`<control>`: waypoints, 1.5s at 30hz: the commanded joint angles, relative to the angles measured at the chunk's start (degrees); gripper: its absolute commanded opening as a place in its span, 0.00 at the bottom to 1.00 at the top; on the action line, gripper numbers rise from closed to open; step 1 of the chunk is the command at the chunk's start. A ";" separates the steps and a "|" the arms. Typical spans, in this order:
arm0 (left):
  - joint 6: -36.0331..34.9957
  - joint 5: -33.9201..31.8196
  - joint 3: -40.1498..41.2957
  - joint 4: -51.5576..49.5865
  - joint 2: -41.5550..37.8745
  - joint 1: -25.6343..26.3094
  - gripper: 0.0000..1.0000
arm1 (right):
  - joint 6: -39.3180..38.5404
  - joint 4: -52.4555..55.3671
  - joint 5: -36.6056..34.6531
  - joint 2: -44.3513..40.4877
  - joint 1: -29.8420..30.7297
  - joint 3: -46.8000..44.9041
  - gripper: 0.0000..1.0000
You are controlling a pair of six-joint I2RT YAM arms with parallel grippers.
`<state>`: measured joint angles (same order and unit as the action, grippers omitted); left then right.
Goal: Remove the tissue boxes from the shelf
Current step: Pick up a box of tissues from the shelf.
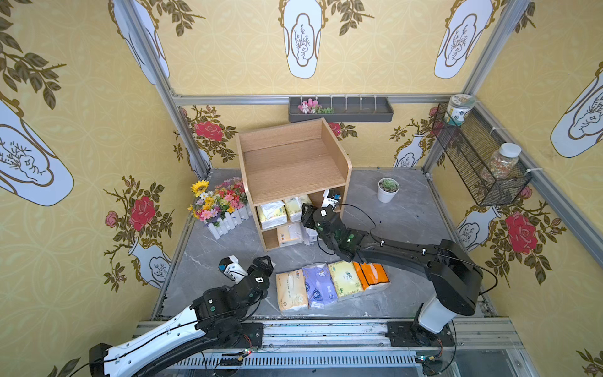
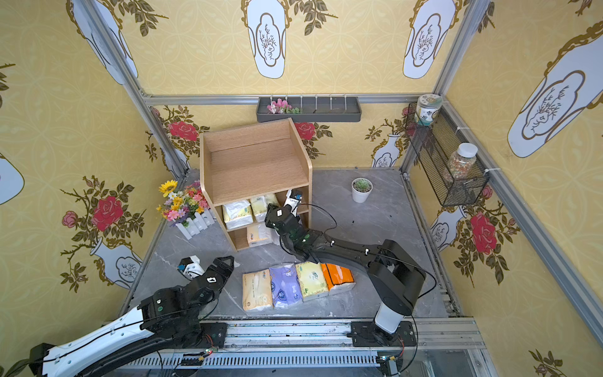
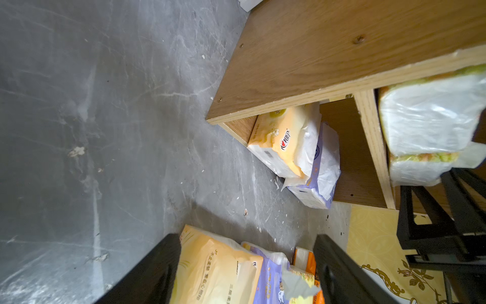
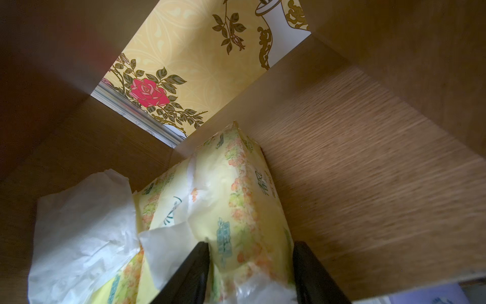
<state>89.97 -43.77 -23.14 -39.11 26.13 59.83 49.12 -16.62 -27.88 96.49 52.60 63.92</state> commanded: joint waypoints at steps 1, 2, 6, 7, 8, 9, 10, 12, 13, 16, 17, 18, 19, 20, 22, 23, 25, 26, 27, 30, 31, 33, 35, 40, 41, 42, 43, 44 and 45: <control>0.00 -0.98 -0.38 -0.97 -0.04 -0.06 0.85 | -0.35 -3.13 0.79 0.51 -0.04 0.42 0.51; -0.02 -1.01 -0.52 -1.05 -0.03 -0.04 0.85 | -0.24 -3.15 0.89 0.59 -0.03 0.42 0.49; -0.04 -1.17 -0.90 -1.16 0.21 -0.05 0.85 | 0.10 -3.33 1.15 0.48 0.09 0.01 0.39; 0.02 -1.13 -1.03 -1.14 0.15 -0.07 0.85 | 0.21 -3.33 1.23 0.40 0.05 -0.09 0.36; -0.07 -1.20 -1.19 -1.15 0.24 -0.02 0.85 | 0.21 -3.18 1.41 0.28 0.09 -0.04 0.34; -0.14 -1.25 -1.34 -1.14 0.28 0.00 0.85 | 0.27 -2.64 1.57 0.15 0.07 0.13 0.31; -0.27 -1.37 -1.52 -1.14 0.32 -0.07 0.85 | 0.31 -2.10 1.60 -0.04 0.07 0.33 0.28; -0.41 -1.33 -1.89 -1.10 0.38 -0.07 0.84 | 0.37 -1.40 1.64 -0.66 0.05 0.43 0.22; -0.50 -1.45 -2.00 -1.00 0.48 -0.04 0.84 | 0.45 -1.16 1.73 -0.97 0.05 0.35 0.19; -0.96 -1.45 -2.51 -0.24 0.34 -0.05 0.84 | 1.06 -0.44 1.95 -2.44 0.09 -0.24 0.12; -1.15 -1.43 -2.65 0.26 0.27 -0.02 0.84 | 1.17 -0.28 1.96 -3.16 0.08 -0.65 0.10; -1.38 -1.41 -2.70 0.86 0.21 -0.07 0.83 | 1.25 -0.08 2.07 -3.90 0.05 -1.04 0.08; -1.54 -1.24 -2.79 1.49 0.08 -0.02 0.84 | 1.32 0.20 2.19 -4.58 0.15 -1.24 0.06; -1.84 -1.05 -2.88 2.45 -0.08 -0.05 0.84 | 1.49 0.69 2.17 -5.39 0.15 -1.65 0.05; -2.43 -0.73 -2.97 5.04 -0.44 0.01 0.84 | 1.84 1.63 2.30 -6.98 0.18 -2.43 0.03; -2.71 -0.41 -3.00 6.49 -0.52 -0.06 0.85 | 2.11 2.01 2.39 -7.86 0.16 -3.00 0.02; -3.11 -0.21 -3.05 9.92 -0.63 0.01 0.88 | 2.51 3.08 2.84 -9.51 0.14 -3.89 0.00; -3.22 0.08 -3.06 11.92 -0.56 -0.04 0.91 | 2.78 3.81 3.14 -10.32 0.05 -4.35 0.00; -3.23 0.32 -3.13 13.55 -0.32 -0.02 0.93 | 2.91 4.54 3.31 -11.01 0.11 -4.68 0.00; -3.19 0.73 -3.48 19.36 1.29 -0.03 0.98 | 3.52 6.62 3.77 -13.34 0.18 -6.13 0.00; -3.64 1.01 -3.73 21.56 2.08 -0.06 0.99 | 3.70 7.05 4.25 -14.17 0.16 -6.70 0.00; -4.81 1.40 -4.39 25.60 3.65 -0.03 1.00 | 4.02 8.17 5.21 -15.70 0.28 -7.61 0.00; -5.95 1.83 -4.80 29.67 5.27 -0.04 1.00 | 4.50 9.49 6.20 -17.11 0.38 -8.40 0.00; -6.48 1.60 -5.34 38.05 9.70 -0.11 1.00 | 4.47 12.23 9.01 -20.90 0.99 -9.71 0.00; -6.46 1.65 -5.34 39.57 10.57 -0.29 0.99 | 4.27 12.91 9.83 -21.68 1.10 -9.85 0.00; -6.56 1.91 -5.38 41.02 11.51 -0.53 1.00 | 4.23 14.02 10.56 -22.37 1.27 -9.87 0.00; -6.37 2.28 -5.51 41.89 12.33 -0.81 1.00 | 4.18 14.62 11.16 -23.00 1.41 -9.90 0.00; -6.32 3.20 -5.52 43.36 13.52 -1.38 1.00 | 3.91 15.27 12.02 -23.65 1.68 -10.04 0.00; -6.30 3.91 -5.52 44.56 14.43 -1.91 1.00 | 3.86 15.95 12.49 -24.18 1.88 -10.00 0.00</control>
<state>84.44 -41.85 -28.49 -1.52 39.07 58.78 53.63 -2.07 -17.87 73.56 54.02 53.93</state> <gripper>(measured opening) 0.997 0.123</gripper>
